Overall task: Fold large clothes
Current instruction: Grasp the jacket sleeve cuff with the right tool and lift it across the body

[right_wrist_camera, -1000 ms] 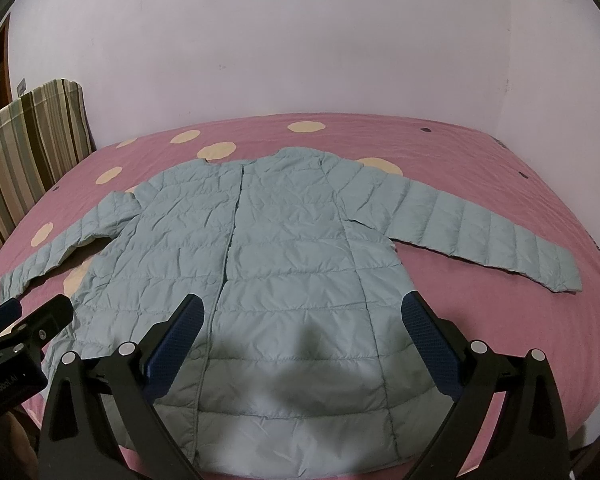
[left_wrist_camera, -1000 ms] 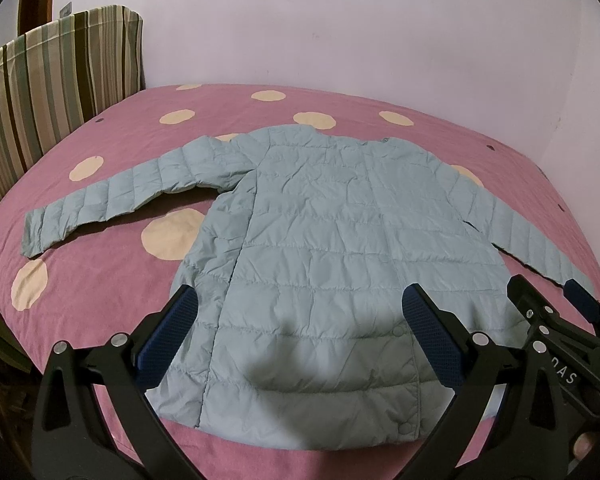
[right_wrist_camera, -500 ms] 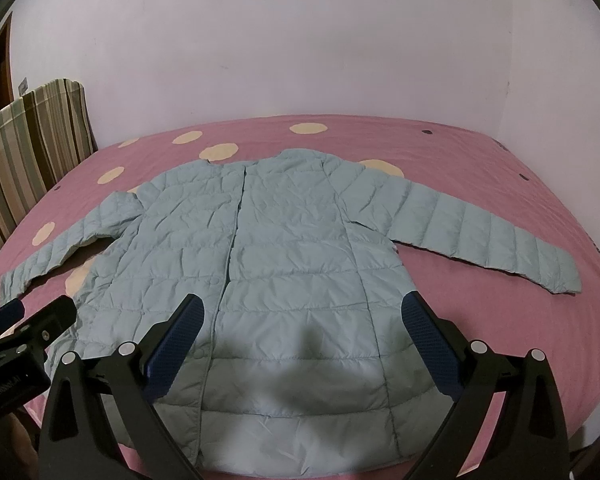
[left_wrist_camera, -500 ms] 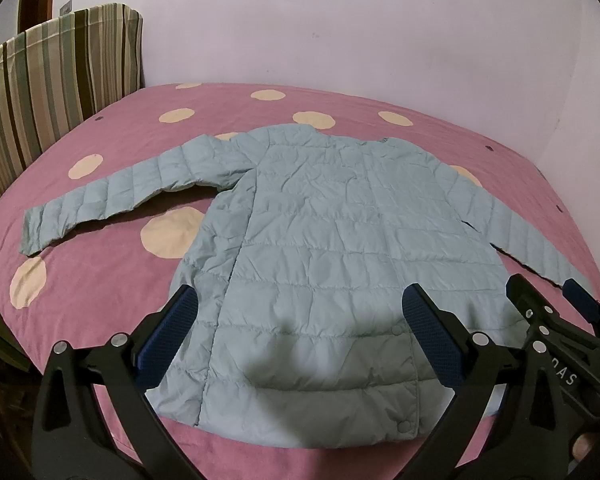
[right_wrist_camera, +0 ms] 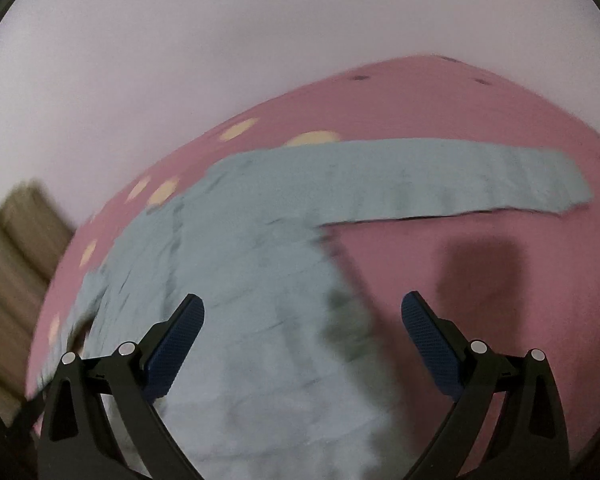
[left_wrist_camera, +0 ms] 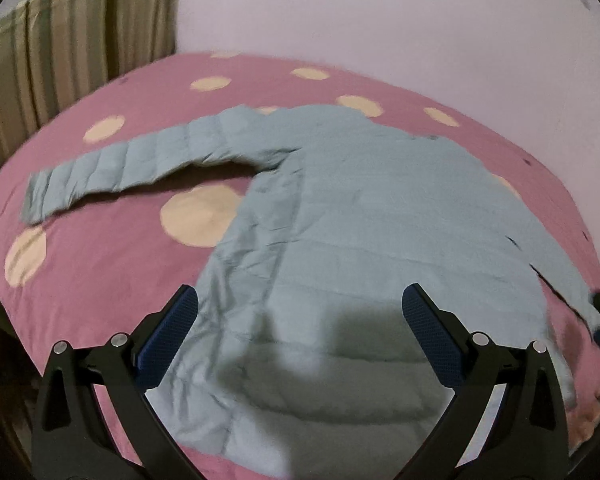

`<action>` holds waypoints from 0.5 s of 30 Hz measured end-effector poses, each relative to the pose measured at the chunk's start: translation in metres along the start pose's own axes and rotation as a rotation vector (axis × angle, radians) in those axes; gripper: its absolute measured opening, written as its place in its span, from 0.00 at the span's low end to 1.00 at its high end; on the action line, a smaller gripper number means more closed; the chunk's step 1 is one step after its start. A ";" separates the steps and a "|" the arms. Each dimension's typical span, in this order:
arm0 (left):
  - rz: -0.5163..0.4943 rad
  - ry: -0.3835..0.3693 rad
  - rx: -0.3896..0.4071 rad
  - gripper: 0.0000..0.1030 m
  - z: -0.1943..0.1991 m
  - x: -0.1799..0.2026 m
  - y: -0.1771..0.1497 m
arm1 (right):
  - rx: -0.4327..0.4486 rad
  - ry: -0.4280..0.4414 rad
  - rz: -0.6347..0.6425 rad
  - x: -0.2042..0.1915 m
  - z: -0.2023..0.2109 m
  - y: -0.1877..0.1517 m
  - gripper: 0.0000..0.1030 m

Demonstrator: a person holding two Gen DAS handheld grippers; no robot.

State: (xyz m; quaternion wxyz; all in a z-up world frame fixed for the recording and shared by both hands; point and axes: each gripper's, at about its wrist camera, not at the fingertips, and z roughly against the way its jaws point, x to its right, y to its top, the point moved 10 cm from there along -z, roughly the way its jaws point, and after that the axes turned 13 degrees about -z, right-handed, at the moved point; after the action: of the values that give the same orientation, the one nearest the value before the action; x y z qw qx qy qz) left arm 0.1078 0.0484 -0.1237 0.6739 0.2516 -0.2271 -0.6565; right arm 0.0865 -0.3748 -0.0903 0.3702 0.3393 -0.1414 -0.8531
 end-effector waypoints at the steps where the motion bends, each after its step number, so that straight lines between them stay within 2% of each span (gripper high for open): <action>1: 0.014 0.002 -0.017 0.98 -0.007 -0.007 -0.001 | 0.017 -0.024 -0.046 0.022 -0.003 0.013 0.83; 2: 0.025 0.006 -0.040 0.98 -0.016 -0.013 -0.003 | 0.027 -0.042 -0.074 0.037 -0.004 0.021 0.59; 3: 0.037 0.015 -0.058 0.98 -0.024 -0.020 -0.005 | 0.031 -0.073 -0.122 0.060 -0.007 0.031 0.50; 4: 0.049 0.022 -0.065 0.98 -0.029 -0.027 -0.006 | 0.028 -0.090 -0.161 0.076 -0.009 0.037 0.49; 7: 0.095 0.044 -0.080 0.98 -0.043 -0.047 -0.009 | 0.034 -0.070 -0.348 0.135 -0.013 0.057 0.50; 9: 0.121 0.055 -0.089 0.98 -0.050 -0.058 -0.011 | 0.043 -0.064 -0.421 0.158 -0.016 0.062 0.57; 10: 0.131 0.059 -0.094 0.98 -0.053 -0.063 -0.012 | 0.047 -0.058 -0.464 0.170 -0.017 0.064 0.65; 13: 0.156 0.077 -0.107 0.98 -0.061 -0.073 -0.016 | 0.071 -0.022 -0.616 0.208 -0.024 0.070 0.66; 15: 0.166 0.087 -0.122 0.98 -0.066 -0.078 -0.019 | 0.078 0.006 -0.664 0.219 -0.031 0.073 0.66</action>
State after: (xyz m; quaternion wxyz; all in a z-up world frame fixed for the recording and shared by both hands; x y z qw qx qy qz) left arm 0.1325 0.1284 -0.1844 0.7494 0.2187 -0.1772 -0.5993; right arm 0.0383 -0.5836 -0.1805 0.0591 0.3832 -0.0549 -0.9201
